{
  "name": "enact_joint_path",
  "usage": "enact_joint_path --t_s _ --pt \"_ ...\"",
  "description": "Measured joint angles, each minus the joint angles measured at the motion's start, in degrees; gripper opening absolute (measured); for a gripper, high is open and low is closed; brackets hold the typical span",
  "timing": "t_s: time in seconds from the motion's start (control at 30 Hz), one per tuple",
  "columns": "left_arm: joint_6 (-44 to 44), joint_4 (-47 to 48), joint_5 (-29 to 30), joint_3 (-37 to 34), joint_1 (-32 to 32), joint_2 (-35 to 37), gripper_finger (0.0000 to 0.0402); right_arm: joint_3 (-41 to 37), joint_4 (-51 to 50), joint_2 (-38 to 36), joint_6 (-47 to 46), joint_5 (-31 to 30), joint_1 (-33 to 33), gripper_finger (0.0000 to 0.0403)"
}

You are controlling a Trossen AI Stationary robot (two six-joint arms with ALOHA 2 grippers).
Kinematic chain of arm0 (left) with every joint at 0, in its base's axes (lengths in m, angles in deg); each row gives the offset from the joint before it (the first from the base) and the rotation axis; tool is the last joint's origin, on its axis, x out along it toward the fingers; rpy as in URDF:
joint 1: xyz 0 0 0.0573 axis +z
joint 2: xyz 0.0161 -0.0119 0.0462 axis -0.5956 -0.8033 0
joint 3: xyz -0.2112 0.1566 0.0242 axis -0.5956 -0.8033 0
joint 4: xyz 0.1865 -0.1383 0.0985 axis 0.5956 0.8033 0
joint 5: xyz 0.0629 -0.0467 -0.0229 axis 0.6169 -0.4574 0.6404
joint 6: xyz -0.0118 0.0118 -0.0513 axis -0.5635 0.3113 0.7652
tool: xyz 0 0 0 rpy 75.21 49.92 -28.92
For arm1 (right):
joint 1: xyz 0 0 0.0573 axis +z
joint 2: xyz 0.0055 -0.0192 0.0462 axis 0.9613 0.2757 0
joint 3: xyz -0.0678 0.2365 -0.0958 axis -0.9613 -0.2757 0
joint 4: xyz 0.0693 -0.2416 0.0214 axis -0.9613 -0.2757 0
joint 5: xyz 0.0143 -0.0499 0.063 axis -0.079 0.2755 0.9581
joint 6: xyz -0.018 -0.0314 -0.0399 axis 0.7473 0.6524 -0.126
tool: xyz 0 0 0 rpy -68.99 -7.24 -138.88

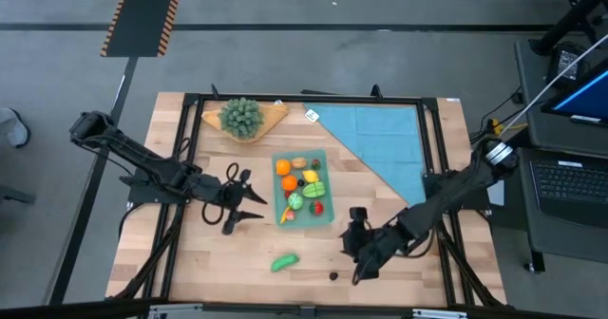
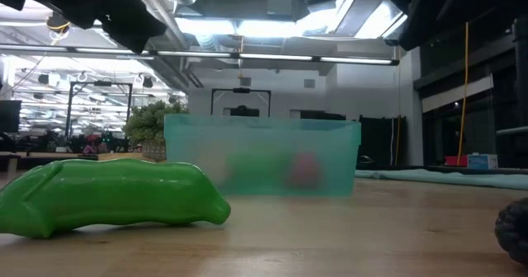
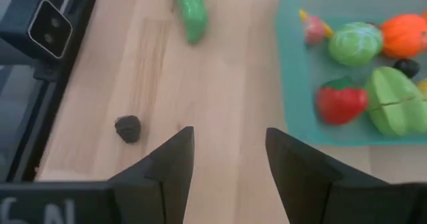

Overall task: Pick and placing Produce into tupperware
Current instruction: Put the berry into the bin

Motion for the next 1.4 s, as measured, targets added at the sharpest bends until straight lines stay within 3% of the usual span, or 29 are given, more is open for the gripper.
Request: enact_joint_path --t_s 0.73,1.4 --pt "1.29 2.60 -0.05 0.00 -3.65 0.00 0.0179 25.71 -14.01 22.82 -15.38 -0.42 7.04 0.0188" --pt "1.42 2.90 -0.10 0.00 -4.08 -0.04 0.0179 26.91 -11.49 24.75 -15.27 -0.37 7.26 0.0188"
